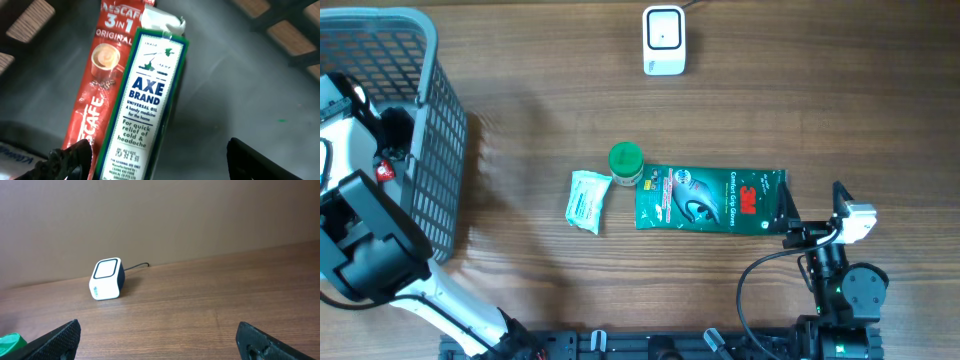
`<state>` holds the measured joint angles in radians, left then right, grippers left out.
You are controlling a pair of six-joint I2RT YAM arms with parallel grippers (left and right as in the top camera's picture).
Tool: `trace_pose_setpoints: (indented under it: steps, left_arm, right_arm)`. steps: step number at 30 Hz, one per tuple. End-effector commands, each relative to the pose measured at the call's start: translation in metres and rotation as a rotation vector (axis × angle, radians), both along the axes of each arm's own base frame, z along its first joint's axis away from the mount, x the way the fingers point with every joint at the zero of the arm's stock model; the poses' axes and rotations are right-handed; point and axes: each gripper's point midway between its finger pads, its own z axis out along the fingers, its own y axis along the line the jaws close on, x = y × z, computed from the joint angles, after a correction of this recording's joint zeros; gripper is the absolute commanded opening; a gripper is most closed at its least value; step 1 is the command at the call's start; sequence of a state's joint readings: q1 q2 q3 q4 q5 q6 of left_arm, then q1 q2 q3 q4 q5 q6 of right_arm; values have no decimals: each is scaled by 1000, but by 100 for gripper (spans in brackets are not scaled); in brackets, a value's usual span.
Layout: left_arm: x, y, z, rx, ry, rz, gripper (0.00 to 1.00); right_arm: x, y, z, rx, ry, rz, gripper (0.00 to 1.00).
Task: Scan the item barcode
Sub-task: 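Grasp the small white box from the basket and place it on the table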
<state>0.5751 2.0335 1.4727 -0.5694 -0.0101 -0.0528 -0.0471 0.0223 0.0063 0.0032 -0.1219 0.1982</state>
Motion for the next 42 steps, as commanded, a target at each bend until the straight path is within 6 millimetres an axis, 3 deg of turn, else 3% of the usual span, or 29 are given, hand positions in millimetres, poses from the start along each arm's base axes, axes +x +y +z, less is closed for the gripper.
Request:
trace_pose_setpoints:
  steps: [1,6,10,14,15,17,23,29,33,36,42]
  left_arm:
    - [3,7,-1,22,-6,-4,80]
    - [5,8,-8,24,-8,-4,80]
    - [1,7,-31,4,35,-9,77]
    - [-3,6,-50,-14,73,-7,44]
    - [-3,6,-50,-10,72,-6,30]
    - [-2,10,-44,10,65,0,18]
    - [4,14,-4,58,-4,3,16]
    - [5,16,83,153,-144,9,12]
    - [-2,11,125,192,-204,11,12]
    - [-11,5,140,197,-212,11,13]
    - [-21,-2,134,165,-167,13,20]
  right_arm:
    - [0,-1,1,12,-6,-9,100]
    - [0,-1,1,12,-6,-9,100]
    - [0,-1,1,11,-6,-9,100]
    - [0,-1,1,11,-6,-9,100]
    - [0,-1,1,11,-6,-9,100]
    - [0,-1,1,11,-6,-9,100]
    - [0,-1,1,11,-6,-9,100]
    - [0,-1,1,11,-6,-9,100]
    - [0,-1,1,11,-6,-9,100]
    - [0,-1,1,11,-6,-9,100]
    - [0,-1,1,12,-6,-9,100]
